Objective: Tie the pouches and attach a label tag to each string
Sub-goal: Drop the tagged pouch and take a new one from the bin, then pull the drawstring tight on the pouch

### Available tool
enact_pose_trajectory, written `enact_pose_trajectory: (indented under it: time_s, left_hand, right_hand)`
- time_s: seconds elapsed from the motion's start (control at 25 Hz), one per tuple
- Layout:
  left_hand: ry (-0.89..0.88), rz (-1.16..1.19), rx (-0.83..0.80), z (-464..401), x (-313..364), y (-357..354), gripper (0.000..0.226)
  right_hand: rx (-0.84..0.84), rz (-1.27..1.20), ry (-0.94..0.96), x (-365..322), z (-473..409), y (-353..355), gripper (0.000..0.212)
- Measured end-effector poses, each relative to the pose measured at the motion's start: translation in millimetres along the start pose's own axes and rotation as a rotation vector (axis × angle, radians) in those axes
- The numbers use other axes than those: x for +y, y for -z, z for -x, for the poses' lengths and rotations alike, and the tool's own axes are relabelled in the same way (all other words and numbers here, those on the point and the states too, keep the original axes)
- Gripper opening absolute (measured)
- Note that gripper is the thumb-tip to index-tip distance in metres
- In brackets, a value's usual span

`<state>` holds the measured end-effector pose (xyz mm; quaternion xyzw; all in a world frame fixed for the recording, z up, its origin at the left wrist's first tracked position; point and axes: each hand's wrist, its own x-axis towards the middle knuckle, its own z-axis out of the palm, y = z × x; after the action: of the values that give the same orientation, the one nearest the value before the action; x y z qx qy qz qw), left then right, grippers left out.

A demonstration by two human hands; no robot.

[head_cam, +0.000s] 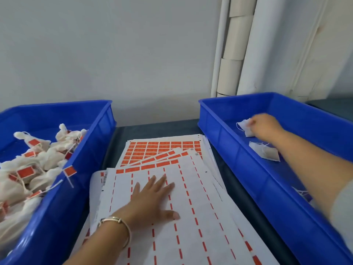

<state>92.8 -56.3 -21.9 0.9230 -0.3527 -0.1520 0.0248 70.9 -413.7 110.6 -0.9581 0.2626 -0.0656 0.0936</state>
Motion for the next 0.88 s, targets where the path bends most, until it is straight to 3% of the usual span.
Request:
enact_pose_trajectory:
  time_s: [0.08,0.16,0.28,0.36,0.48,0.6,0.72,0.88]
  left_hand:
    - [0.019,-0.021,0.041,-0.6,0.7,-6.3,0.099]
    - [0.038,-0.03,0.055,-1.8,2.9,-7.0,0.1]
    - [0.054,-0.039,0.048,-0.3,4.9,-6.2,0.099]
    - [0.063,-0.034,0.051,0.7,5.2,-6.7,0.098]
    - [0.062,-0.039,0.059,-0.3,5.7,-6.8,0.097]
    - [0.052,-0.032,0.066,0.4,5.6,-6.5,0.099]
    - [0.047,-0.006,0.085,0.7,6.2,-5.1,0.099]
    - [0.061,0.126,0.119,4.0,8.9,2.5,0.084]
  right_hand:
    - [-0.243,0.142,-0.032,49.1,-2.5,-28.5,0.035]
    - [-0.367,0.149,-0.036,74.2,-0.9,-52.9,0.045]
    - [-0.305,0.104,0.031,72.8,-6.0,-63.4,0.038]
    - [-0.222,0.227,0.085,67.6,-4.9,-65.8,0.023]
    - [-0.116,0.388,0.124,61.7,-0.9,-62.0,0.027]
    - [0.09,-0.037,0.013,56.6,3.8,-43.6,0.033]
    - [0.251,-0.622,-0.16,41.2,5.4,-8.7,0.021]
    - [0.172,-1.334,-0.105,-19.2,20.0,47.3,0.01]
